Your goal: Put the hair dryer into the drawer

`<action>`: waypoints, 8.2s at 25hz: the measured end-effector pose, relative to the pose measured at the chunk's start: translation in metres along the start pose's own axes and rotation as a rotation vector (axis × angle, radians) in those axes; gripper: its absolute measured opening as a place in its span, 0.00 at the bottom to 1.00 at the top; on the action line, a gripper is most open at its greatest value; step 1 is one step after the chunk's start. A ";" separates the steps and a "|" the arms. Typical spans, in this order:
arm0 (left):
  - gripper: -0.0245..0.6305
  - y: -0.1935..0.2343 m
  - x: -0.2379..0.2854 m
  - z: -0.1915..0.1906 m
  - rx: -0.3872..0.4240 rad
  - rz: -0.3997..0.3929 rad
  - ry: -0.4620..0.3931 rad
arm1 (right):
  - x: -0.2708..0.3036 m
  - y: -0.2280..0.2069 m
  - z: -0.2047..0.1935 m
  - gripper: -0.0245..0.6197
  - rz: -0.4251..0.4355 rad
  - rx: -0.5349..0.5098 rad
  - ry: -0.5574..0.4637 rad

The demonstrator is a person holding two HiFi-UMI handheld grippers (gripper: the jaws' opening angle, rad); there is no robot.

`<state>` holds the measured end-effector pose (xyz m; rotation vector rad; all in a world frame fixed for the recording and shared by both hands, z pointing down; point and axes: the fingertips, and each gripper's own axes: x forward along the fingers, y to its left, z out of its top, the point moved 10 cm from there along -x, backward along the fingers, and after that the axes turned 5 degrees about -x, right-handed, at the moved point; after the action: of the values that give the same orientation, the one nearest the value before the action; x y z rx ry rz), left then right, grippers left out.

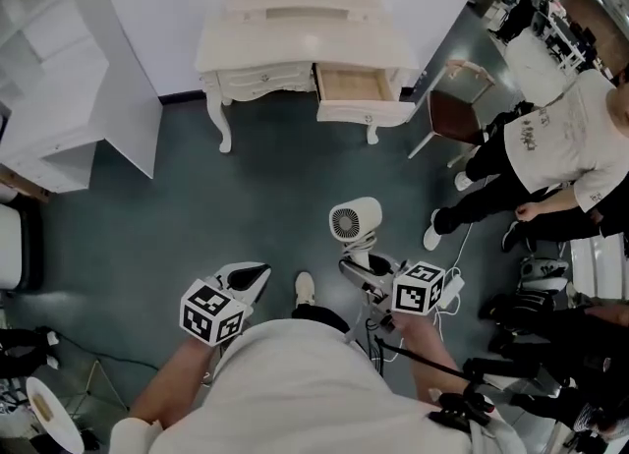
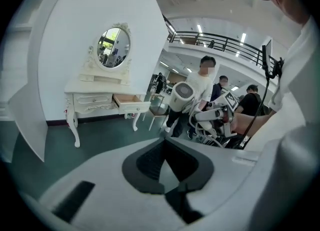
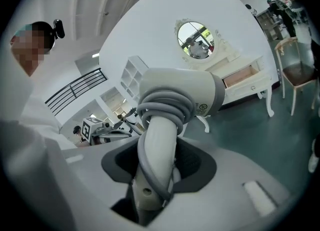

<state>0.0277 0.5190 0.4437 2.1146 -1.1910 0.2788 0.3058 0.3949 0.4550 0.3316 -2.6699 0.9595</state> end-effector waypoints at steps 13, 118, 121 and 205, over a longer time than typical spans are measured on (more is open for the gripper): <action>0.04 0.044 0.089 0.108 -0.025 0.074 -0.069 | 0.060 -0.111 0.106 0.30 0.036 -0.090 0.082; 0.04 0.403 0.362 0.511 -0.033 0.191 0.142 | 0.332 -0.718 0.352 0.30 -1.020 0.491 0.254; 0.04 0.403 0.363 0.511 -0.034 0.195 0.148 | 0.335 -0.720 0.349 0.30 -1.015 0.499 0.233; 0.04 0.401 0.125 0.326 0.040 -0.075 -0.016 | 0.331 -0.292 0.301 0.04 -0.696 -0.048 0.114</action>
<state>-0.2766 0.0832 0.4467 2.1947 -1.1203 0.2540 0.0305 -0.0589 0.5153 1.0642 -2.1986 0.6582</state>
